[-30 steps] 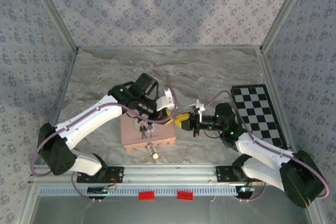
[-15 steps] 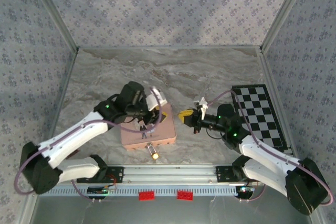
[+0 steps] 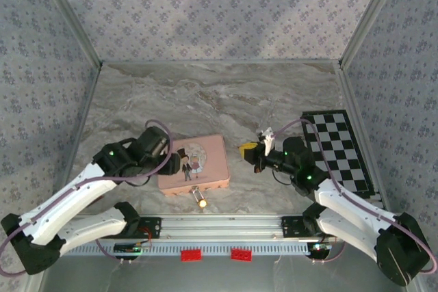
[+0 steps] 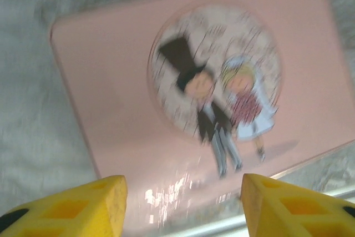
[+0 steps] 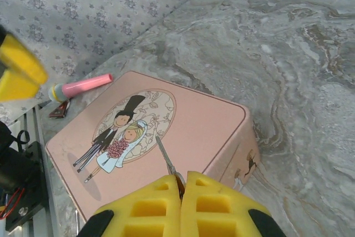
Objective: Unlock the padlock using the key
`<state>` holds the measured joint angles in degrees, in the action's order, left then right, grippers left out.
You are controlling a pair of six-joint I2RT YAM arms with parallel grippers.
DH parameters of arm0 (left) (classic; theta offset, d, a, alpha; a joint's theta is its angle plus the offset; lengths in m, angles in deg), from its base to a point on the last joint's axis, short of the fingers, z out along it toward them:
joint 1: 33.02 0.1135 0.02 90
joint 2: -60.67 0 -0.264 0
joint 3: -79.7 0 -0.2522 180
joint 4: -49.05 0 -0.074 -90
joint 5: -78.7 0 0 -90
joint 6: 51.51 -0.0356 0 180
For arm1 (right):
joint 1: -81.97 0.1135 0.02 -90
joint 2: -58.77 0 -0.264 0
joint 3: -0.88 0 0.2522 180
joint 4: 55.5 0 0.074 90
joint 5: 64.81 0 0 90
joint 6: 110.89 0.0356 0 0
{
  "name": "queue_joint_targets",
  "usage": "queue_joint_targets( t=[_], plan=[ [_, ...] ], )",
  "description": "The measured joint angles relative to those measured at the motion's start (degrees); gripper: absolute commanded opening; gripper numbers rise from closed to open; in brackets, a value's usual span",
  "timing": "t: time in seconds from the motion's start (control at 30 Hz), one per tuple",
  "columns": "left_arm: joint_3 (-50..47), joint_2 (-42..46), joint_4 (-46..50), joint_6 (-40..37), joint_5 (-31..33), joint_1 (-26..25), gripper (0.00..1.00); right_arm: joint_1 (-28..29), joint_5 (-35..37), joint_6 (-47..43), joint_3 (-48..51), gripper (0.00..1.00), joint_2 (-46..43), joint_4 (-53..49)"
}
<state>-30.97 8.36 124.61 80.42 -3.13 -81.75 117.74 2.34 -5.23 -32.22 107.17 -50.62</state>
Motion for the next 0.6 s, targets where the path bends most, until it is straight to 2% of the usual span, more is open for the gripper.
queue_joint_targets(
  t=[0.13, 0.3, 0.43, 0.6],
  plan=[
    [-0.3, -1.2, 9.2, 12.0, 1.6, -7.9, 0.64, 0.0, 1.4, -1.0, 0.0, 0.0, -1.8, -1.9],
    [-1.7, -2.3, 13.4, 20.3, 1.7, -14.2, 0.62, -0.4, 2.1, -1.5, 0.0, 0.0, -1.9, -3.1],
    [-6.4, -3.4, 7.4, 24.3, 0.5, -20.1, 0.62, -0.7, 2.6, -1.6, 0.0, 0.0, -1.9, -3.1],
    [-11.6, -9.3, -2.8, 26.4, 0.0, -23.3, 0.62, -0.9, 2.8, -1.6, 0.0, 0.0, -1.9, -3.1]
  ],
)
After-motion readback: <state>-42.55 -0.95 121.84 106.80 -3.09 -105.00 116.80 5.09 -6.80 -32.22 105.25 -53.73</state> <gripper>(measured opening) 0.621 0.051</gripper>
